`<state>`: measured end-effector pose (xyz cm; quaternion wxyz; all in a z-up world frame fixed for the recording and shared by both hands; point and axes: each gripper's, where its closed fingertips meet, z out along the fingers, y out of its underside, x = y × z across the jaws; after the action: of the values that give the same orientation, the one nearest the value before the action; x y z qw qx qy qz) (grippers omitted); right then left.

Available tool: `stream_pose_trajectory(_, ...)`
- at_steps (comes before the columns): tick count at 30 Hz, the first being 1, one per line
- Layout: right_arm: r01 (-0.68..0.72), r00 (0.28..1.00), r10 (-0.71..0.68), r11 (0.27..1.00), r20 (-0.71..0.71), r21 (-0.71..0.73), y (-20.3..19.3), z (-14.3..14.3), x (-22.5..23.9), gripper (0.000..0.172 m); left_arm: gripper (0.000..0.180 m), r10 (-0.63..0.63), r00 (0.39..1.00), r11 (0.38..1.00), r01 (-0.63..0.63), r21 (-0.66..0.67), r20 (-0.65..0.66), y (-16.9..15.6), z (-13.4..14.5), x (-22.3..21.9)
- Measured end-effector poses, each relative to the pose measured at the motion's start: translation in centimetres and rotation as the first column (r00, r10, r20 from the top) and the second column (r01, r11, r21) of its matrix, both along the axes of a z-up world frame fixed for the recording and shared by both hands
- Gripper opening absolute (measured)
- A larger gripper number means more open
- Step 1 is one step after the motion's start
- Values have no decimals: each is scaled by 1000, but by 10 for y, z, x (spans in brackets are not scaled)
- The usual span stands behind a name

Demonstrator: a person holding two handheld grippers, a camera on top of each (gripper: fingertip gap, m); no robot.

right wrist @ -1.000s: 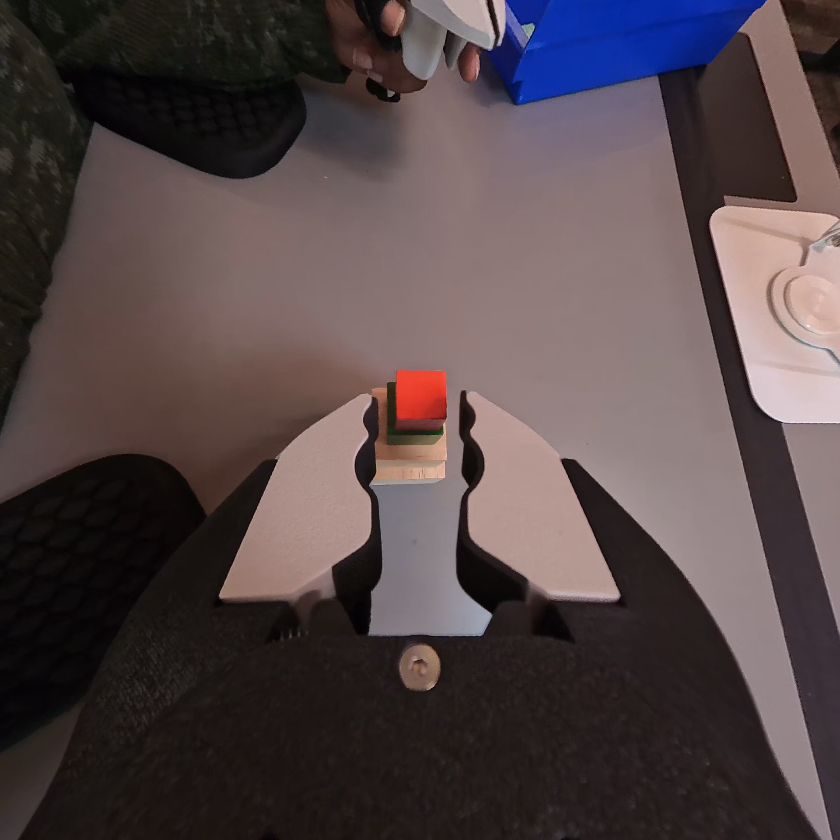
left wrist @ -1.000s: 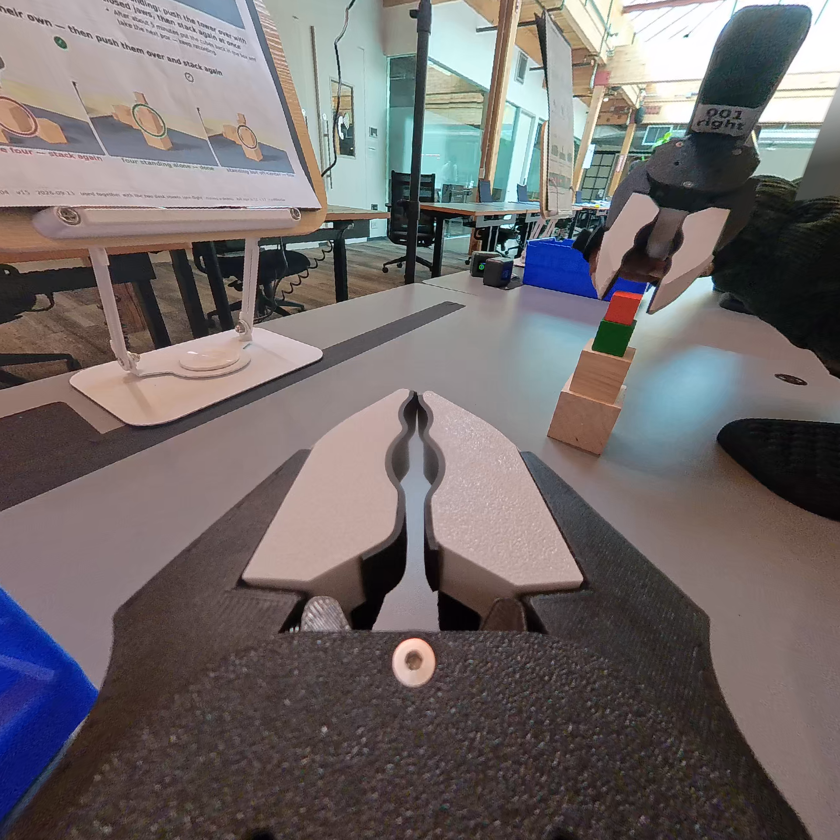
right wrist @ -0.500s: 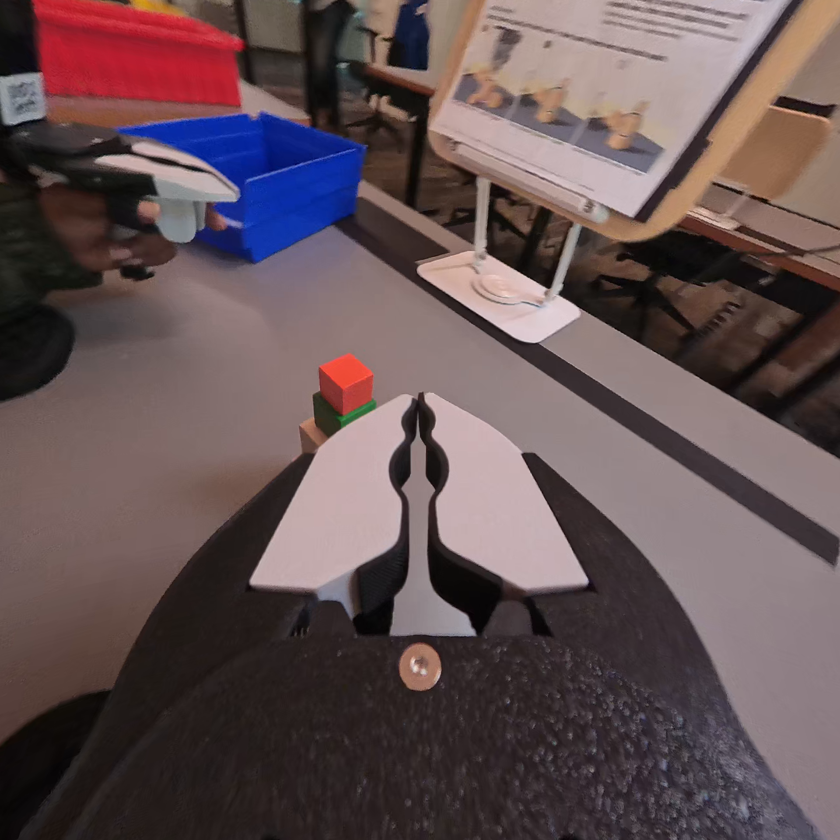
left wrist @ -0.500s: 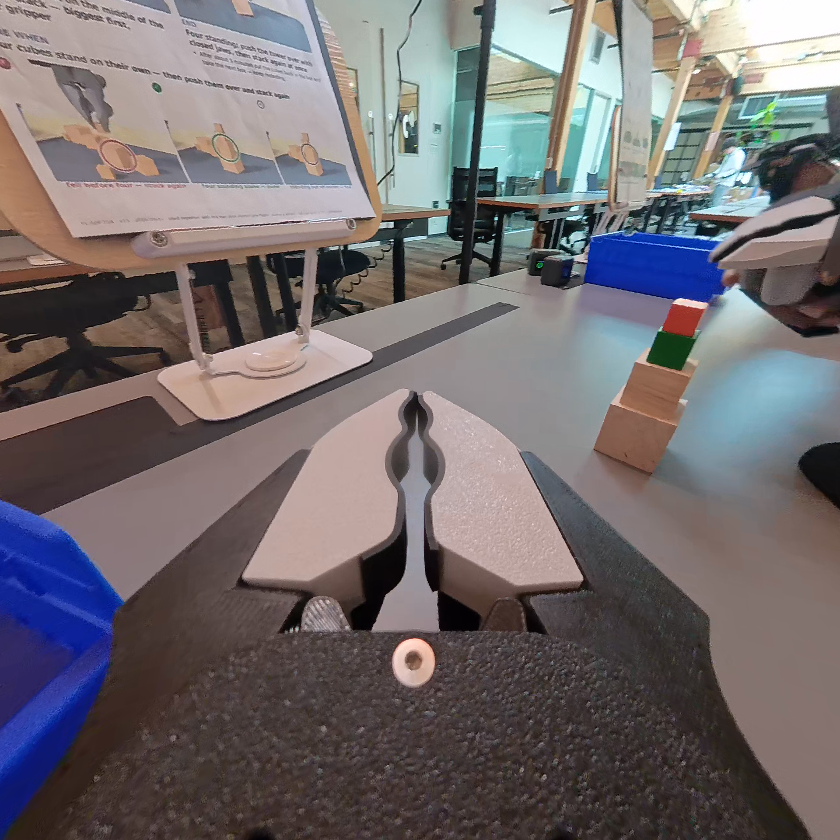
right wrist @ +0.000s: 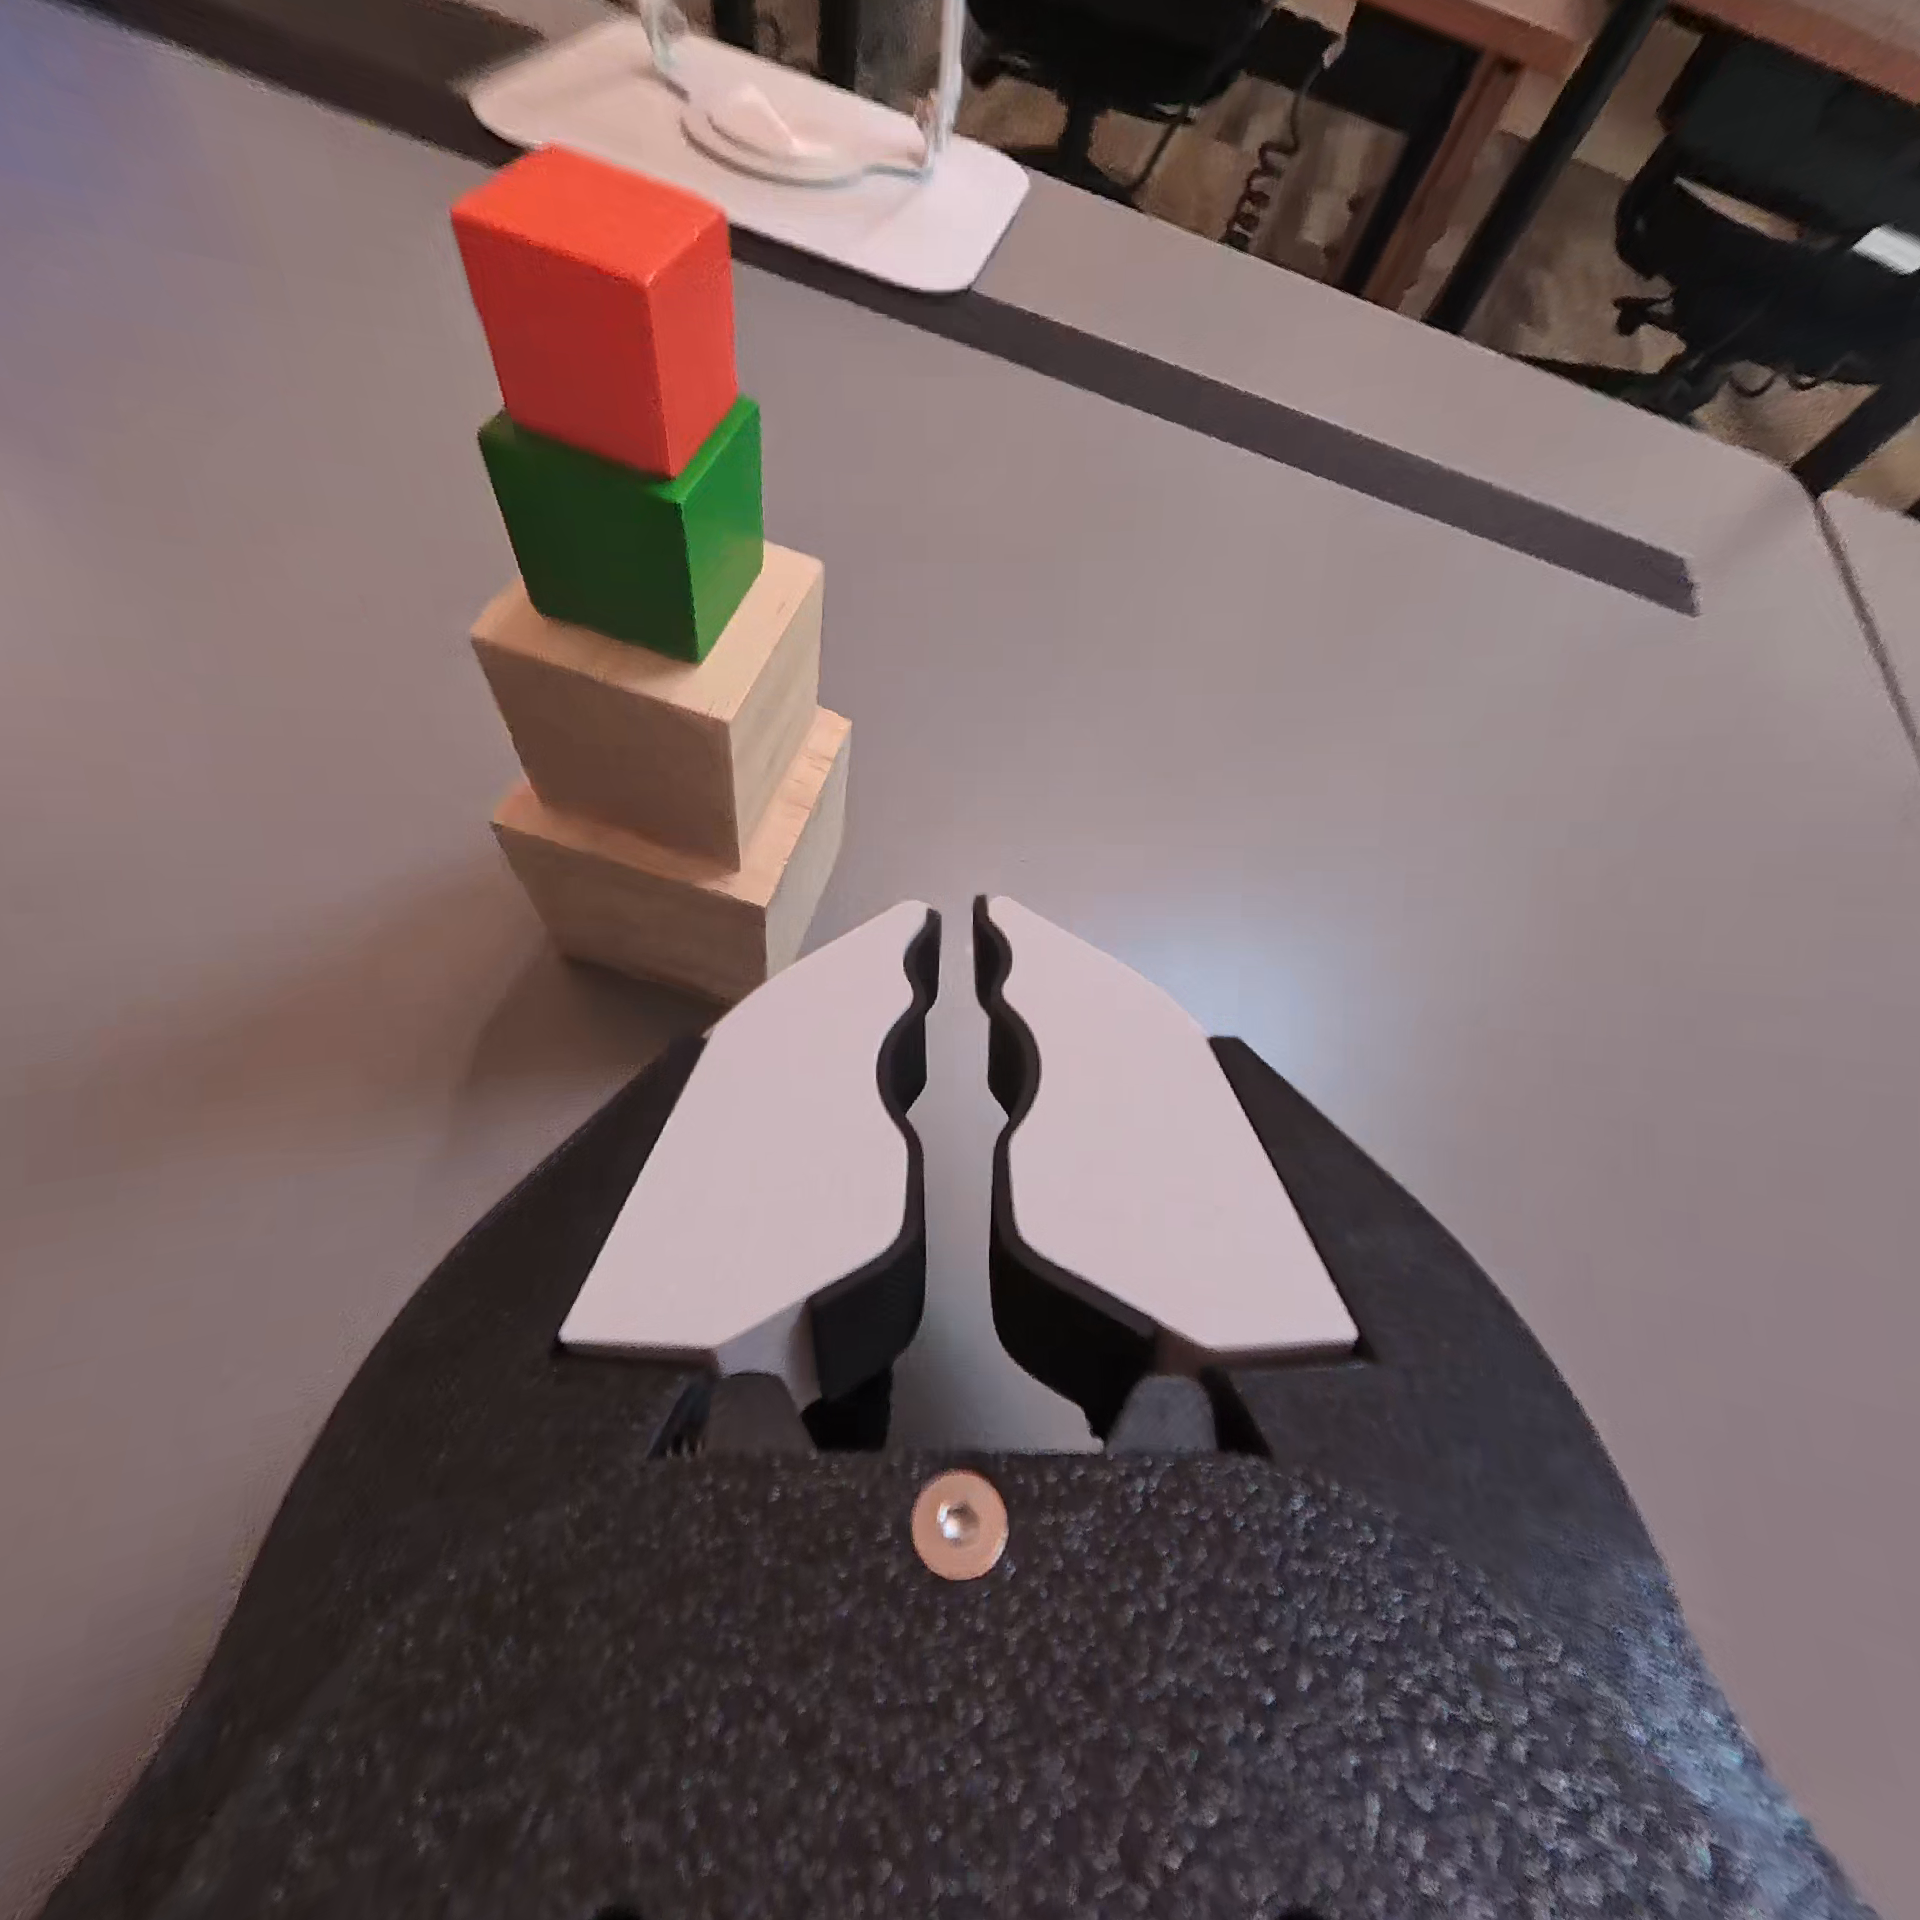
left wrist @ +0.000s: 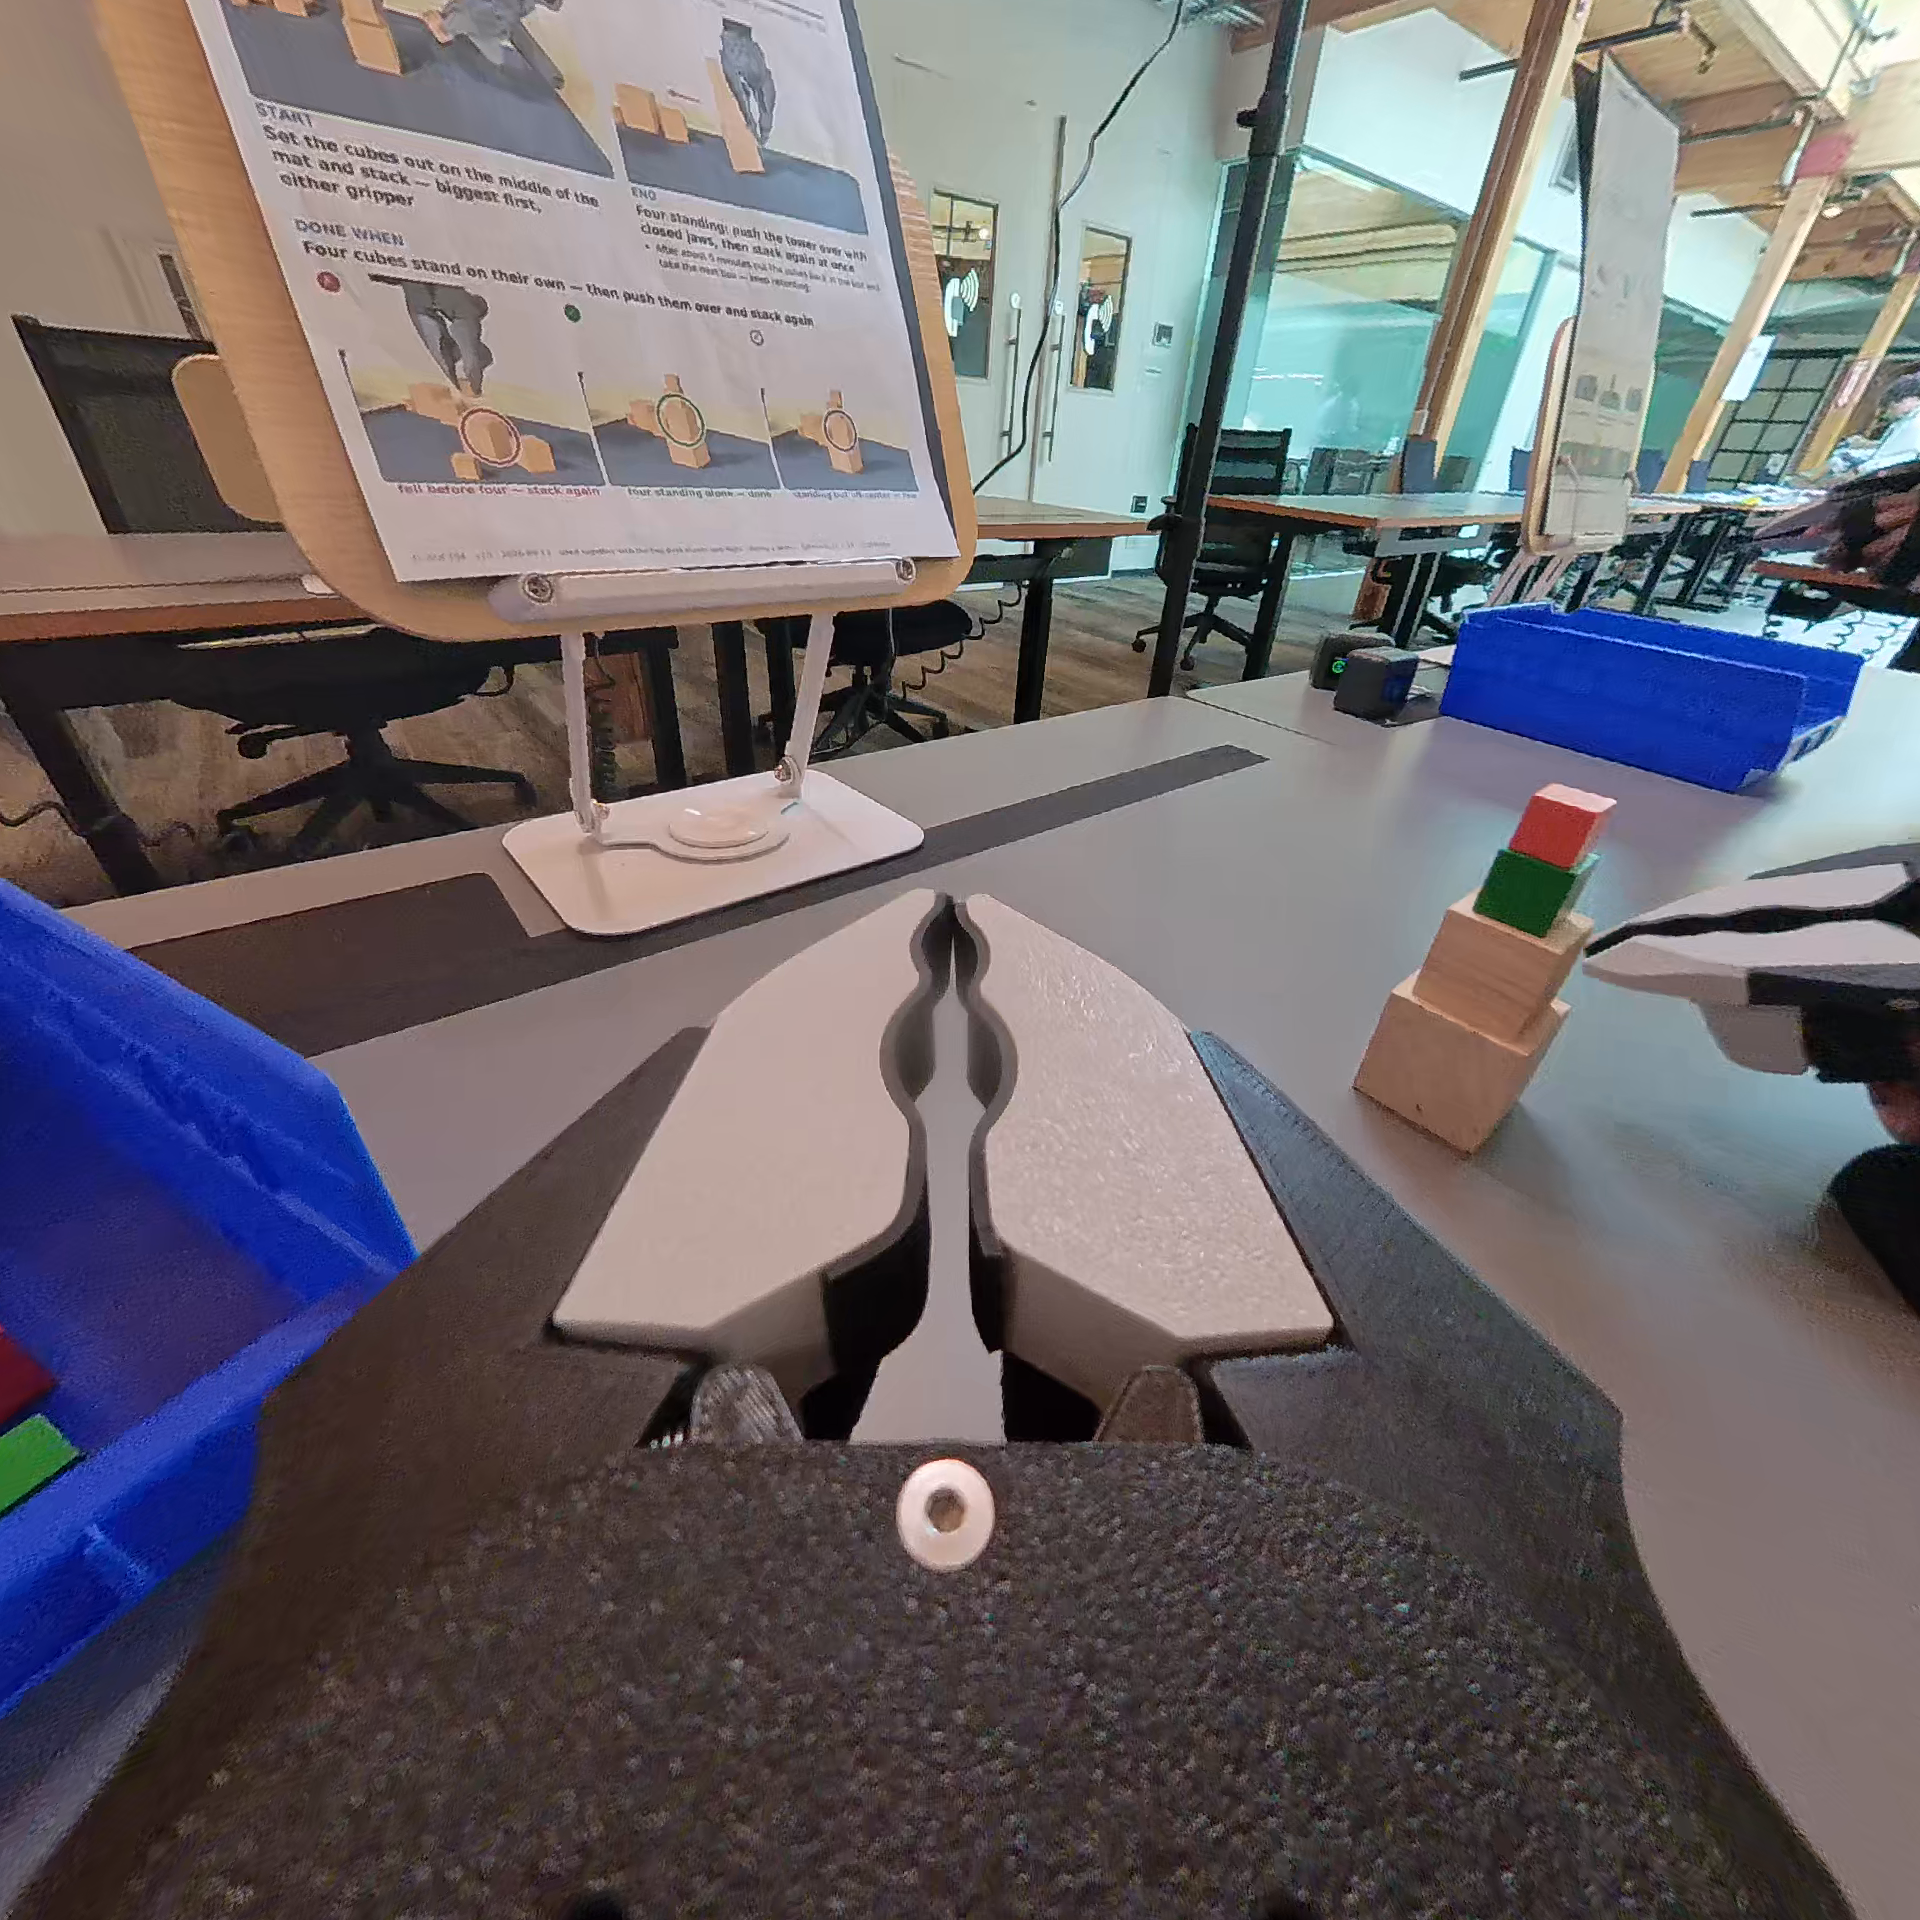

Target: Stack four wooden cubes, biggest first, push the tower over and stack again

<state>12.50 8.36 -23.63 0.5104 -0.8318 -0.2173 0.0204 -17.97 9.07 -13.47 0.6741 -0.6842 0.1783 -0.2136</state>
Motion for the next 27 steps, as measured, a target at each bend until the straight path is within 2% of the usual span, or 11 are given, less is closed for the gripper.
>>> stream_pose_trajectory(6, -35, 990, 40, 999, 139, -36, 10, -12, -24, 0, 0, -20, 1000, 999, 20, 33, 13, -10, 9, 0)
stream_pose_trajectory(12, -220, 950, 207, 975, 233, 32, 27, -8, -94, 0, 0, -21, 1000, 999, 21, 26, -8, -9, 4, 2)
stream_pose_trajectory(15, -324, 926, 292, 941, 240, 103, 34, 7, -134, 0, 0, -22, 1000, 1000, 22, 4, -19, -6, -3, 3)
stream_pose_trajectory(21, -568, 821, 541, 808, 183, 158, 18, 20, -211, 0, 0, -10, 999, 1000, 9, -9, -39, -3, -10, 1)
stream_pose_trajectory(24, -605, 796, 586, 779, 150, 165, 11, 23, -221, 0, 0, -8, 999, 1000, 8, -16, -47, -2, -13, 1)
stream_pose_trajectory(27, -593, 805, 580, 786, 122, 176, 12, 26, -212, 0, 0, -10, 998, 1000, 9, -22, -59, -1, -15, 2)
